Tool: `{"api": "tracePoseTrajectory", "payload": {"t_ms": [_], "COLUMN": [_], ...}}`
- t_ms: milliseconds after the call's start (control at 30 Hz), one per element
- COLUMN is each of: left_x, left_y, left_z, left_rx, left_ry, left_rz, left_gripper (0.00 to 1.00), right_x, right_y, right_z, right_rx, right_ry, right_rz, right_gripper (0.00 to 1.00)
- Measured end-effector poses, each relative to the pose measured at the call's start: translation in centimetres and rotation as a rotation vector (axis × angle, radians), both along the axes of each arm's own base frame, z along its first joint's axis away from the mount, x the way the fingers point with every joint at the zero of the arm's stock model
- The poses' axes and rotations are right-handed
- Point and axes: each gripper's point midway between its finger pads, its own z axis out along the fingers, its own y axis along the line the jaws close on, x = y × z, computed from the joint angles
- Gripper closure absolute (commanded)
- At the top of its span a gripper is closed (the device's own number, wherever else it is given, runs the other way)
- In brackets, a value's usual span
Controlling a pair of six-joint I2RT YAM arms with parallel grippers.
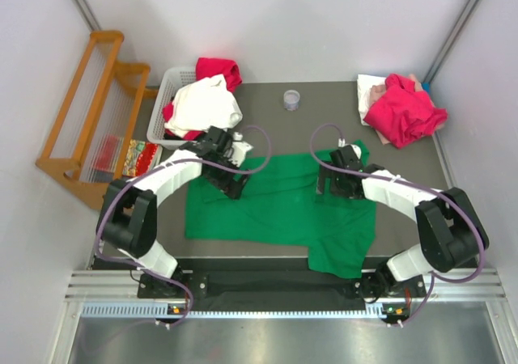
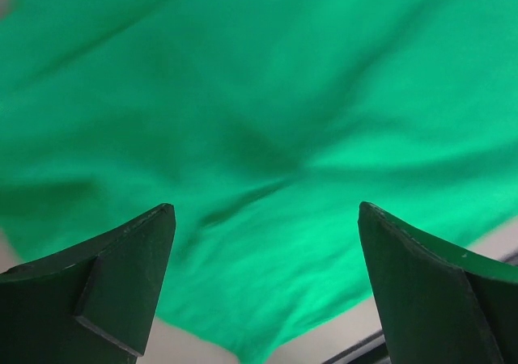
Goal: Fold and stack the t-shirts
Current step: Flatten the tshirt out, then fold the tshirt
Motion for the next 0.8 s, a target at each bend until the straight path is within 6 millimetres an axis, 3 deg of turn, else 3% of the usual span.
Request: {"api": "tracePoseTrajectory", "payload": {"t_ms": [200,433,800], "left_x": [0.9,0.3,-0.6], "left_y": [5.5,5.5,6.0], "left_z": [-0.3,1.0,-0.6], "left_rx": [0.016,0.003,0.03], "left_ry": [0.008,-0.026,0.034], "left_rz": [0.208,0.223,0.246], "left_gripper": [0.01,0.01,0.01], "right_x": [0.4,0.8,1.2], "right_y": [-0.8,-1.5,-2.2], "right_z": [0.0,0.1,0.4], "right_rx": [-0.003,0.0,0.003], "right_ry": [-0.001,-0.007,-0.019], "right_rz": [-0.018,-0.037,-0.054], "right_gripper": [0.0,0.0,0.0]}}
